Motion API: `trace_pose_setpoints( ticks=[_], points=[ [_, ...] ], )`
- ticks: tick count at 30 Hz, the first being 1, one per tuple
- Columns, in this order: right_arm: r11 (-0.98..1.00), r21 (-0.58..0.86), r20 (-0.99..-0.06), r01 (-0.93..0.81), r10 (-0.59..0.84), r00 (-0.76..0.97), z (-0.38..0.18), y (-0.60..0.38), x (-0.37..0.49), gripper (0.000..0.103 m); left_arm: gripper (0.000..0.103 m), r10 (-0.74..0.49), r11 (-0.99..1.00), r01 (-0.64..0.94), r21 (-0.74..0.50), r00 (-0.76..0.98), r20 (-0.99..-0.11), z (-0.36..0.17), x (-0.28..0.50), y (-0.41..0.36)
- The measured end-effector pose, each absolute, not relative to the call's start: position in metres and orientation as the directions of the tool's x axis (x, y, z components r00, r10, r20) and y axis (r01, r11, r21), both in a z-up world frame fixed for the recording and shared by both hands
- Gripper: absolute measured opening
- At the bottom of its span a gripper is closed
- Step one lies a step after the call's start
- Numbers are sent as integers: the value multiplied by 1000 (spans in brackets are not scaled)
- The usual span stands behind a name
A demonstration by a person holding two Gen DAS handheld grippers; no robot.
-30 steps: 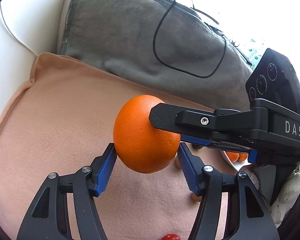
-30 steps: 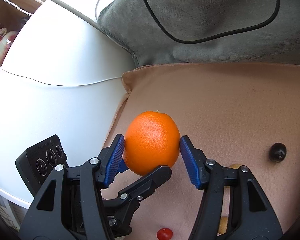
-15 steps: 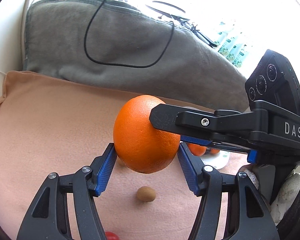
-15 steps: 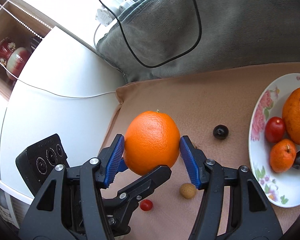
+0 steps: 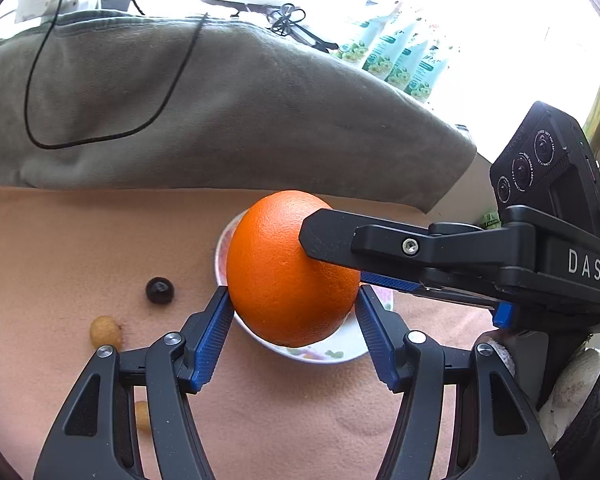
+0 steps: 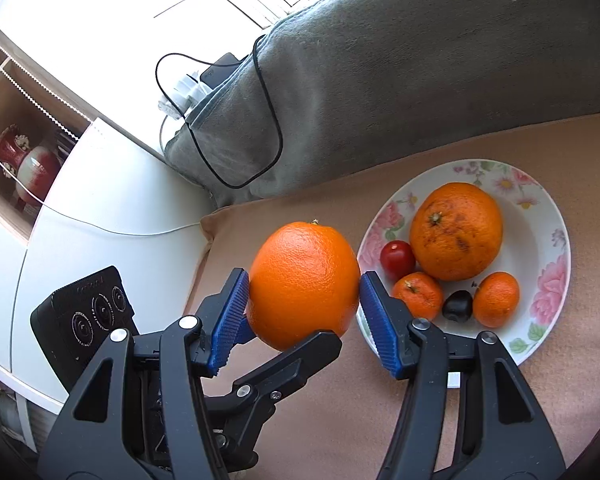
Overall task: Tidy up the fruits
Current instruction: 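Carry the large orange with the right gripper into the plate, then open the right gripper and withdraw it from the plate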
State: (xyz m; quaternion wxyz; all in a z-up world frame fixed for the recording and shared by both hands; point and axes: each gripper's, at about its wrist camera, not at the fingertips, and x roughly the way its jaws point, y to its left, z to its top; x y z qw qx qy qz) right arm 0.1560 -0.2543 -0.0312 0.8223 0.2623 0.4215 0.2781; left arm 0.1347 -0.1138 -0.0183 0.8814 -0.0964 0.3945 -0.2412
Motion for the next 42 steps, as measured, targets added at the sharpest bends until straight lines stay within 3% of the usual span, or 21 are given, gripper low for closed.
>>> trace_pose_setpoints(
  ticks=[19, 42],
  points=[
    [709, 699, -550, -94, 617, 563, -53, -360, 177, 61, 62, -550, 825, 436, -360, 472, -688, -31, 166, -208],
    [740, 668, -558, -81, 570, 603, -50, -365, 171, 61, 59, -519, 847, 432, -311, 541, -661, -12, 131, -160]
  ],
)
